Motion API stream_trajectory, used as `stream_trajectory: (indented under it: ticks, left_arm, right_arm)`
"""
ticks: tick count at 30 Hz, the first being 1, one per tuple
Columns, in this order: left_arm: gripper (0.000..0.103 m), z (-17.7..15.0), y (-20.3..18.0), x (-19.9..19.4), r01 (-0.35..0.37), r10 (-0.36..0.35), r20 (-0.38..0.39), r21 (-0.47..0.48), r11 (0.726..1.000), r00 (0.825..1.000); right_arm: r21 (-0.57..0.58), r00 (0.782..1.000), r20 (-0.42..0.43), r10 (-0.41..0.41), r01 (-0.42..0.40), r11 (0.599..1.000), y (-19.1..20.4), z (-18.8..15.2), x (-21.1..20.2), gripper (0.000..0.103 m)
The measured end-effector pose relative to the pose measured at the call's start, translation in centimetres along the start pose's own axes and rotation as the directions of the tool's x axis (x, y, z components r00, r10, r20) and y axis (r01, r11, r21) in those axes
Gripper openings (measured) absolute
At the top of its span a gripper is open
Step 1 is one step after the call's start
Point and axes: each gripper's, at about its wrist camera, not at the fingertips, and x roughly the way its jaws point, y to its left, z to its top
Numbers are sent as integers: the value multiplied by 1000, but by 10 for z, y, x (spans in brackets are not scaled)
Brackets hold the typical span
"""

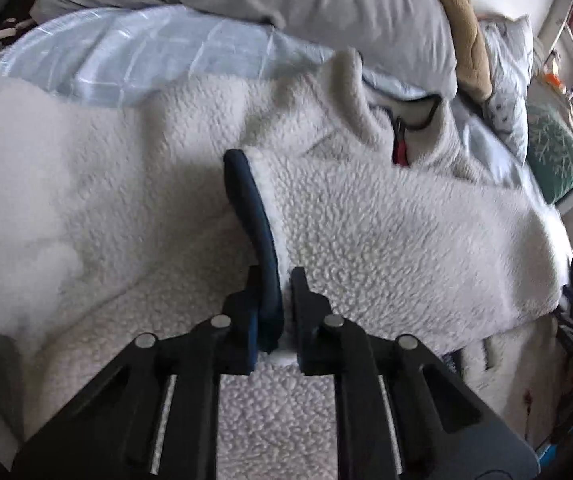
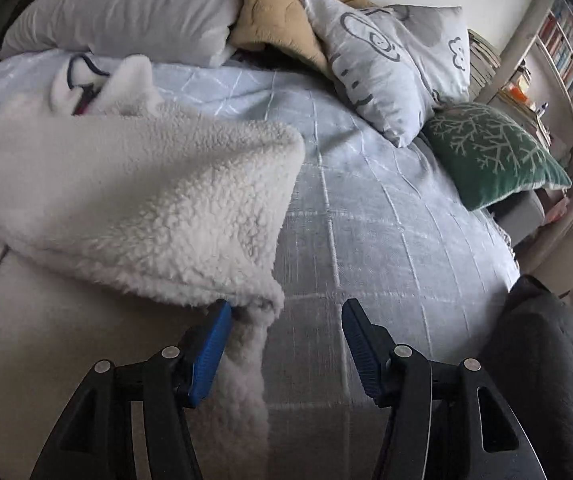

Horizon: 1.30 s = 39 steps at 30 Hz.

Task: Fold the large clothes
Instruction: 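Release the folded sleeve from both tools and withdraw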

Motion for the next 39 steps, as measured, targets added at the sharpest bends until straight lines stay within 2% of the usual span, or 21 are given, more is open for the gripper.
stream_trajectory:
  ticks: [2, 3, 4, 6, 8, 9, 10, 12, 14, 16, 18, 19, 21, 24, 27, 28, 30, 32, 34, 36, 39]
  left_arm:
    - [13, 4, -1, -12, 13, -13, 46, -5, 1000, 999]
    - [13, 4, -1, -19, 17, -17, 70, -3, 1000, 997]
    - [12, 3, 0, -24, 25, -25, 89, -3, 1000, 996]
    - [11, 1, 3, -26, 0, -1, 96, 12, 1000, 995]
    - [12, -6, 10, -9, -17, 16, 33, 17, 1000, 999]
    - [12, -12, 14, 7, -44, 45, -26, 22, 999, 999]
    - [13, -17, 16, 15, -56, 58, -45, 41, 998, 997]
    - [20, -20, 11, 9, -86, 88, -15, 116, 990, 996]
    - [34, -19, 8, -1, -110, 114, -18, 148, 983, 993]
    - [56, -14, 7, -16, -149, 148, 16, 174, 973, 989]
    - [58, -6, 1, -34, -180, 164, 104, 178, 967, 981]
    - [62, -2, -4, -39, -180, 157, 136, 179, 967, 978]
    - [68, 8, -19, -44, -141, 106, 184, 190, 971, 977]
    - [69, 20, -47, -27, -98, 51, 201, 232, 968, 978]
    - [69, 22, -56, 9, -24, -20, 174, 243, 970, 985]
    - [69, 14, -50, 24, 5, -47, 164, 247, 969, 985]
    - [71, -2, -34, 49, -6, -28, 121, 275, 961, 992]
    - [70, 1, -17, 43, 78, -108, 128, 215, 974, 986]
    - [69, 0, -18, 41, 56, -88, 120, 243, 968, 989]
    - [69, 2, -29, 32, -11, -27, 129, 283, 959, 991]
    - [69, 11, -43, 15, -33, -31, 192, 321, 947, 981]
  right_arm:
    - [-3, 998, -21, 57, -58, 998, 5, 7, 12, 32]
    - [-23, 999, -19, 30, -31, 999, 8, 7, 11, 16]
    - [-60, 996, 28, -79, 81, 995, 14, 8, 2, 12]
    - [-12, 986, 58, -155, 156, 988, 7, 6, -12, 11]
    - [12, 988, -9, -154, 154, 988, 1, -5, 0, 11]
    - [-49, 983, -52, -178, 176, 983, 10, -14, 16, 11]
    - [-95, 977, -40, -209, 205, 974, 18, -17, 19, 11]
    - [-123, 974, -13, -227, 224, 967, 28, -21, 12, 13]
    - [-71, 987, -24, -161, 159, 985, 19, -21, -4, 17]
    - [-45, 993, -34, -112, 111, 993, 14, -22, -23, 25]
    - [-4, 999, 21, -30, 30, 1000, 10, -23, -54, 27]
    - [23, 998, 58, -10, 9, 1000, 8, -17, -65, 34]
    - [83, 989, 140, 55, -67, 994, 4, -1, -77, 41]
    - [141, 977, 176, 117, -143, 980, 9, 34, -59, 41]
    - [181, 971, 178, 159, -191, 965, 19, 58, -15, 41]
    - [182, 973, 161, 165, -193, 964, 21, 58, 3, 40]
    - [173, 987, 51, 150, -157, 972, 22, 47, 45, 40]
    - [204, 965, 127, 229, -252, 946, 11, 25, 57, 39]
    - [237, 961, 131, 244, -270, 933, 7, 25, 54, 39]
    - [213, 974, 111, 198, -218, 952, 15, 31, 47, 39]
    - [199, 976, 130, 173, -196, 960, 23, 52, 30, 39]
